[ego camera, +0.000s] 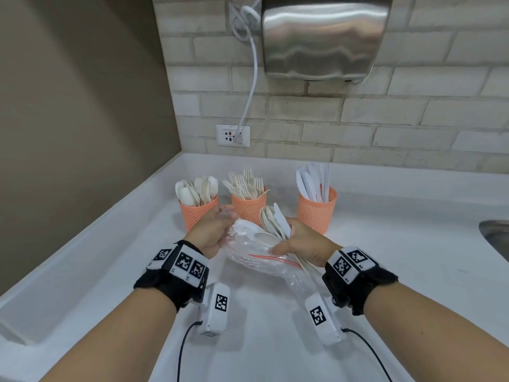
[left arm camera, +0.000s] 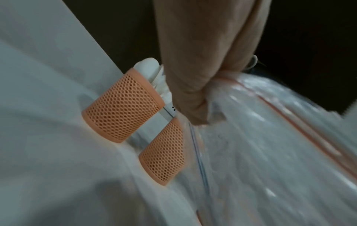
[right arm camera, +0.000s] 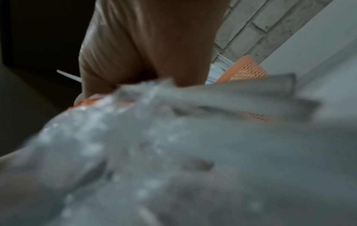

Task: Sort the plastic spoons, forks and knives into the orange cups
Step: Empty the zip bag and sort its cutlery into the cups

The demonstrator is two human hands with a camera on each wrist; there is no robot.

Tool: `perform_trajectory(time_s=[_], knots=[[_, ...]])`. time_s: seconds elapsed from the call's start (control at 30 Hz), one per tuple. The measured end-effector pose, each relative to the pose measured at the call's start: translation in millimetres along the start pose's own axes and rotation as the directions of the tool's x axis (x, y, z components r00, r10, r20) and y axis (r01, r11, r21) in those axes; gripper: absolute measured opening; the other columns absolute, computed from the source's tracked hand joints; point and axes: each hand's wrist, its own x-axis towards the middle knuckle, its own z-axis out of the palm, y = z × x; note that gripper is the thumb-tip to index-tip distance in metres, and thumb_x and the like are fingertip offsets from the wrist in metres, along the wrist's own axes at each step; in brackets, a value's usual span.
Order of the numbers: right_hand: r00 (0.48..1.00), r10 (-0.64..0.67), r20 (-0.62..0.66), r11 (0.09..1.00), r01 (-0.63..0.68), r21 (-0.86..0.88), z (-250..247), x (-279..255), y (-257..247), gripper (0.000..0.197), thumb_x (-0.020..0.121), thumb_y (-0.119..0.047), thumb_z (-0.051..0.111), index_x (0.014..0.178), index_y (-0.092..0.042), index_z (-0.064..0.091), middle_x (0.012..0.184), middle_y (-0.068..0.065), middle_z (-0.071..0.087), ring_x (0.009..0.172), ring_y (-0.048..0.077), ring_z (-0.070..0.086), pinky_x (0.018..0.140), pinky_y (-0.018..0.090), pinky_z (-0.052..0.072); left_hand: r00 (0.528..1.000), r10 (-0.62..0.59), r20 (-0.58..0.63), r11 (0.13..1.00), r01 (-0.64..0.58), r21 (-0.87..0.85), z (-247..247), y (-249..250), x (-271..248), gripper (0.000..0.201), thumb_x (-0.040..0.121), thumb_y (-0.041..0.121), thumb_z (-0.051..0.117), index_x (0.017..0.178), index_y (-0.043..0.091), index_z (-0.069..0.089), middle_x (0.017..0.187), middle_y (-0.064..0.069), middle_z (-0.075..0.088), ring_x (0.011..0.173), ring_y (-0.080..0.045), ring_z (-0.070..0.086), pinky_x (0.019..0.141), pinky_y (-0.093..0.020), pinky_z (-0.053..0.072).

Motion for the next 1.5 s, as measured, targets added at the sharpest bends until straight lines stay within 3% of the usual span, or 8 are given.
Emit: perform_trajectory(time_s=[0.17, 0.4, 0.6, 0.93, 1.03, 1.17, 1.4, 1.5], knots=[[1.0, -0.014, 0.018, 1.0, 0.014, 0.016, -5.4, -3.7, -4.0, 0.048, 0.072, 0.016, 0.066, 0.098, -0.024, 0.06, 0.084, -0.009, 0.068, 0.083, 0.013, 0.064, 0.074, 0.024, 0.05, 0.946, -0.112, 0.304, 0.984, 0.062, 0.168, -7.8, 5.3, -6.5, 0.041, 0.078, 0.005, 0.067, 0.114, 0.021, 0.054, 0.114, 0.003, 0.056, 0.071, -0.006, 0.06, 0.056, -0.015, 0.05], [0.997, -0.077, 0.016, 0.994, 0.075, 0.08, 0.1, -0.6, -6.0, 0.056, 0.069, 0.012, 0.067, 0.108, -0.027, 0.059, 0.098, 0.002, 0.066, 0.09, 0.017, 0.062, 0.079, 0.031, 0.05, 0.991, -0.109, 0.075, 0.939, 0.077, 0.336, 4.8, 5.7, -0.3, 0.028, 0.083, -0.003, 0.055, 0.104, 0.013, 0.061, 0.084, -0.002, 0.054, 0.049, -0.01, 0.038, 0.039, -0.018, 0.035], [0.994, -0.058, -0.097, 0.994, 0.067, 0.088, 4.6, 3.6, -10.5, 0.029, 0.074, 0.004, 0.071, 0.095, -0.014, 0.064, 0.079, -0.005, 0.066, 0.073, 0.004, 0.063, 0.065, 0.013, 0.048, 0.996, -0.039, 0.077, 0.764, -0.019, 0.644, 21.9, -0.8, -5.2, 0.019, 0.086, 0.023, 0.059, 0.088, 0.006, 0.067, 0.083, -0.009, 0.058, 0.071, -0.021, 0.048, 0.061, -0.026, 0.038], [0.925, -0.042, -0.378, 0.912, 0.19, 0.364, -12.8, 4.2, -15.0, 0.008, 0.083, -0.001, 0.063, 0.075, -0.002, 0.064, 0.064, 0.007, 0.066, 0.065, 0.02, 0.065, 0.074, 0.032, 0.053, 0.991, 0.127, 0.031, 0.493, -0.09, 0.866, 11.5, -9.5, -5.0, 0.039, 0.089, 0.017, 0.051, 0.053, 0.014, 0.036, 0.06, 0.0, 0.036, 0.06, -0.015, 0.039, 0.052, -0.025, 0.025], [0.891, -0.038, -0.451, 0.867, 0.254, 0.429, -24.9, 3.9, -22.3, 0.02, 0.086, -0.004, 0.061, 0.067, -0.009, 0.062, 0.057, 0.003, 0.061, 0.056, 0.018, 0.059, 0.068, 0.034, 0.049, 0.977, 0.194, -0.087, 0.448, -0.009, 0.894, 5.2, -19.2, -3.3, 0.013, 0.09, 0.01, 0.047, 0.088, 0.003, 0.057, 0.088, -0.008, 0.054, 0.092, -0.029, 0.052, 0.068, -0.024, 0.034], [0.798, -0.007, -0.603, 0.741, 0.409, 0.533, -35.1, 5.4, -31.7, 0.016, 0.088, -0.005, 0.059, 0.073, -0.009, 0.058, 0.058, 0.002, 0.056, 0.055, 0.015, 0.056, 0.06, 0.027, 0.049, 0.966, 0.134, -0.223, 0.388, 0.156, 0.908, -6.5, -34.1, 3.1, 0.048, 0.09, 0.0, 0.037, 0.138, 0.0, 0.031, 0.135, -0.024, 0.038, 0.117, -0.038, 0.048, 0.097, -0.038, 0.04], [0.826, 0.08, -0.558, 0.851, 0.235, 0.469, -37.0, 5.7, -24.4, 0.007, 0.085, -0.001, 0.06, 0.084, -0.003, 0.054, 0.065, 0.008, 0.055, 0.054, 0.016, 0.056, 0.055, 0.027, 0.049, 0.986, -0.11, -0.125, 0.267, 0.151, 0.952, -7.7, -10.9, -3.9, 0.069, 0.09, 0.061, 0.034, 0.146, 0.023, 0.028, 0.155, -0.004, 0.027, 0.142, -0.025, 0.025, 0.116, -0.038, 0.016], [0.834, 0.155, -0.53, 0.861, 0.149, 0.486, -33.4, 8.5, -19.0, 0.012, 0.084, 0.004, 0.058, 0.084, -0.004, 0.049, 0.06, 0.009, 0.051, 0.047, 0.016, 0.053, 0.052, 0.027, 0.048, 0.992, 0.067, -0.11, 0.47, 0.065, 0.88, -1.7, 12.1, -15.5, 0.06, 0.083, 0.062, 0.049, 0.133, 0.029, 0.051, 0.157, -0.008, 0.019, 0.144, -0.027, 0.018, 0.115, -0.045, 0.011]])
